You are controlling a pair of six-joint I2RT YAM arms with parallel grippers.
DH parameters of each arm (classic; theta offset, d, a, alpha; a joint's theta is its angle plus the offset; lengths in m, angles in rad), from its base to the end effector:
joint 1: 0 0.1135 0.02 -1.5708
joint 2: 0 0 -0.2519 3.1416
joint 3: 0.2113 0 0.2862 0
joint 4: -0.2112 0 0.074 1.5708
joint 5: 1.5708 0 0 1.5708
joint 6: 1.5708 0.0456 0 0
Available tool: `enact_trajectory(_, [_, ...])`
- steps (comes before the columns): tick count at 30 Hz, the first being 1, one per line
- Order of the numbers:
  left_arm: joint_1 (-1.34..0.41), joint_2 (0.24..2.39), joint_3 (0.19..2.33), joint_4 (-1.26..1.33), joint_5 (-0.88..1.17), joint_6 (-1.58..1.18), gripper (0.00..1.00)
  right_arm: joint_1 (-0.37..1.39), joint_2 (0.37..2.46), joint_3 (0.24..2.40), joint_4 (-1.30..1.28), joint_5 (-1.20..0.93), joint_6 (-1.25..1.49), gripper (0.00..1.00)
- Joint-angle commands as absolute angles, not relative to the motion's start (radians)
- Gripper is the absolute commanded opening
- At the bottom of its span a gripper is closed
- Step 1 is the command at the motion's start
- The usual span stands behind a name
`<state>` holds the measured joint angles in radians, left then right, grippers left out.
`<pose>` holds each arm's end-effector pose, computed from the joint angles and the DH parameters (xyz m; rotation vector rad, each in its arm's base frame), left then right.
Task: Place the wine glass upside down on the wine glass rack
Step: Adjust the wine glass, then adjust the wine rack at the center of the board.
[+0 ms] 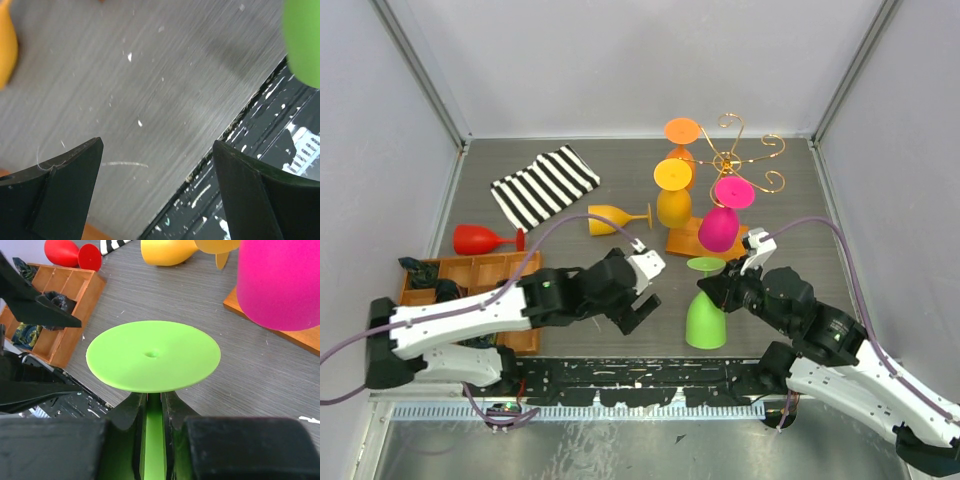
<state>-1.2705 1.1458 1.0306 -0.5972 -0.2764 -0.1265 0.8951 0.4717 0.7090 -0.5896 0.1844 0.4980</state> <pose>0.0977 -0.2736 0.2934 1.1133 1.9977 -0.4287 0.1097 0.1235 0.3111 -0.2663 1.9736 0.7489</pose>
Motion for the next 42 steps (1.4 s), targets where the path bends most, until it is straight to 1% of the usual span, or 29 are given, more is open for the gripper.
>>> enact_trajectory(1, [-1.267, 1.308, 1.208, -0.897, -0.36, -0.399, 0.98, 0.899, 0.465, 0.75, -0.589, 0.208, 0.491, 0.01])
enact_trajectory(2, [-1.267, 1.335, 1.249, -0.943, -0.395, -0.42, 0.98, 0.899, 0.461, 0.749, -0.593, 0.234, 0.491, 0.01])
enact_trajectory(4, [-1.268, 1.349, 1.277, -0.941, -0.448, -0.447, 0.98, 0.899, 0.455, 0.75, -0.604, 0.247, 0.493, 0.01])
enact_trajectory(7, [-1.269, 1.283, 1.237, -0.814, -0.466, -0.441, 0.98, 0.899, 0.446, 0.767, -0.634, 0.261, 0.491, 0.01])
enact_trajectory(10, [-1.268, 1.146, 1.193, -0.674, -0.454, -0.366, 0.98, 0.899, 0.429, 0.799, -0.694, 0.314, 0.502, 0.01])
enact_trajectory(12, [-1.268, 1.099, 1.184, -0.603, -0.509, -0.329, 0.98, 0.899, 0.409, 0.819, -0.717, 0.35, 0.515, 0.01])
enact_trajectory(17, [-1.267, 1.098, 1.296, -0.535, -0.585, -0.196, 0.98, 0.899, 0.381, 0.891, -0.753, 0.411, 0.507, 0.01])
enact_trajectory(22, [-1.266, 1.226, 1.527, -0.535, -0.63, -0.031, 0.98, 0.898, 0.373, 0.944, -0.786, 0.441, 0.494, 0.01])
enact_trajectory(28, [-1.218, 1.491, 1.87, -0.623, -0.589, 0.033, 0.98, 0.899, 0.34, 0.931, -0.809, 0.455, 0.514, 0.01])
enact_trajectory(32, [-1.187, 1.612, 2.007, -0.632, -0.537, 0.051, 0.98, 0.899, 0.309, 0.911, -0.814, 0.455, 0.525, 0.01])
enact_trajectory(40, [-1.143, 1.823, 2.246, -0.602, -0.454, 0.106, 0.99, 0.899, 0.31, 0.901, -0.811, 0.452, 0.526, 0.01])
enact_trajectory(42, [-1.136, 1.879, 2.312, -0.608, -0.435, 0.114, 0.93, 0.899, 0.313, 0.897, -0.807, 0.449, 0.526, 0.01])
